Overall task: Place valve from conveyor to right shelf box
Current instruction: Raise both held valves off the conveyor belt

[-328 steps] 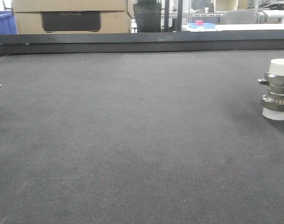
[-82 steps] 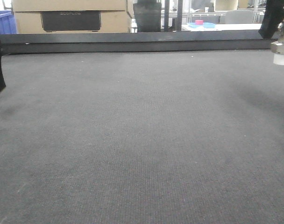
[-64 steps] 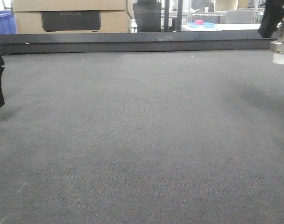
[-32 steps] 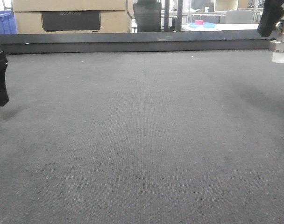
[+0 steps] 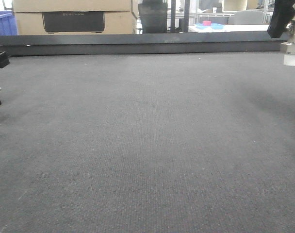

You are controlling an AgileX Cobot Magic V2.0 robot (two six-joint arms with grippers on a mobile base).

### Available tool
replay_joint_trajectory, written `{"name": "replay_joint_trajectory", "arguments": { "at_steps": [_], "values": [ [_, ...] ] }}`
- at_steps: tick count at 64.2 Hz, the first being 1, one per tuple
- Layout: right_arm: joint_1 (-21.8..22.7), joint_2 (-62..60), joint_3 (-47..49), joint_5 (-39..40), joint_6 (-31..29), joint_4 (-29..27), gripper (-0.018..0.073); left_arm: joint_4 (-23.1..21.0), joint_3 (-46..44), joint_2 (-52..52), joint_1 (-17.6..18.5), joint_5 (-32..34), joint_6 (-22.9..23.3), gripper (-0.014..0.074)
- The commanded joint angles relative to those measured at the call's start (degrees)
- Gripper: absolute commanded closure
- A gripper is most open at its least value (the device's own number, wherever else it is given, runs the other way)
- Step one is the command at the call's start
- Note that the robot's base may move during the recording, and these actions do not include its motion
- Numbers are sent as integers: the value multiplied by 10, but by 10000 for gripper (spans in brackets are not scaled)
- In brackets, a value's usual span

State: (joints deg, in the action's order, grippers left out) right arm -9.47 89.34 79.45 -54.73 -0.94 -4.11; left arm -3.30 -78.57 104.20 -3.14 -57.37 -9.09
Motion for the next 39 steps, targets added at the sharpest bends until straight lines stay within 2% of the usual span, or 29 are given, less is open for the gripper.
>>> {"name": "replay_joint_trajectory", "arguments": {
  "at_steps": [1, 21, 39],
  "values": [
    [1, -11, 5, 17, 0, 6, 712, -6, -4, -6, -1, -14, 1, 708],
    [1, -29, 6, -23, 0, 6, 712, -14, -58, -46, -1, -101, 2, 708],
    [1, -54, 39, -62, 0, 6, 712, -18, -129, -103, 5, -126, 7, 708]
  ]
}}
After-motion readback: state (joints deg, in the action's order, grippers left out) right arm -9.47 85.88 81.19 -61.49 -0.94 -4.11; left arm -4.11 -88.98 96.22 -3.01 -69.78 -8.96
